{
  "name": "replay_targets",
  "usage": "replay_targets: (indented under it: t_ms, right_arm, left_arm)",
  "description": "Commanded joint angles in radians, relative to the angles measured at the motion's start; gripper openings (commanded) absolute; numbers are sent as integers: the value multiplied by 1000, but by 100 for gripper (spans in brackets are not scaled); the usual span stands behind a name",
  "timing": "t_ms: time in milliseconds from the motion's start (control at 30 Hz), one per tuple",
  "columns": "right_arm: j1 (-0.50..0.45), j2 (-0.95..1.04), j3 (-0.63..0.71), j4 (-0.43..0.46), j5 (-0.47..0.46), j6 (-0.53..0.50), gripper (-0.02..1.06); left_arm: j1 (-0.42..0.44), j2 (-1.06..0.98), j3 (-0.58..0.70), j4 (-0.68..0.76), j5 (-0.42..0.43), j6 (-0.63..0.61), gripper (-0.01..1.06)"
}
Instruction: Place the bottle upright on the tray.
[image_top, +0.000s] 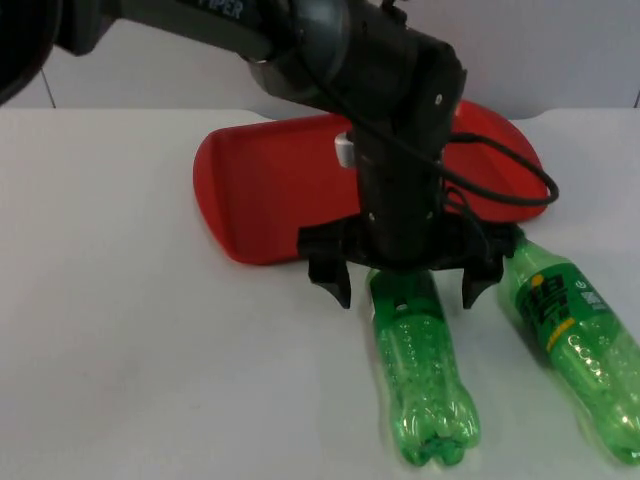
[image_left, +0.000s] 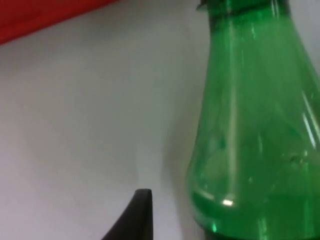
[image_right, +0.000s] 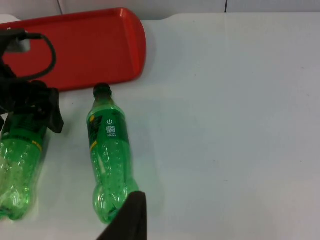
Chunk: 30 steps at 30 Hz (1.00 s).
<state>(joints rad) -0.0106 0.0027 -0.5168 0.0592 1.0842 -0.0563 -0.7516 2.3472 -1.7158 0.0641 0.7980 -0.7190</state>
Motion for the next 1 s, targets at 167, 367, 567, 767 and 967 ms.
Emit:
replay_targets:
  t_ms: [167,367,567,767,967]
  right_arm:
    - [-6,-3,1,5,-7,-3,105]
    - [-6,-3,1,5,-7,-3,105]
    - [-6,-3,1,5,-7,-3,105]
    - [-6,-3,1,5,-7,-3,105]
    - [-6,-3,1,5,-7,-3,105]
  left_arm:
    - [-6,41,-36,0,5,-11,105]
    - [-8,57,-36,0,6,-11,105]
    - [-10,56,-34,10,6,8,105]
    - [-19,56,-34,8,21,8,103]
    - [-19,56,-34,8,36,8,66]
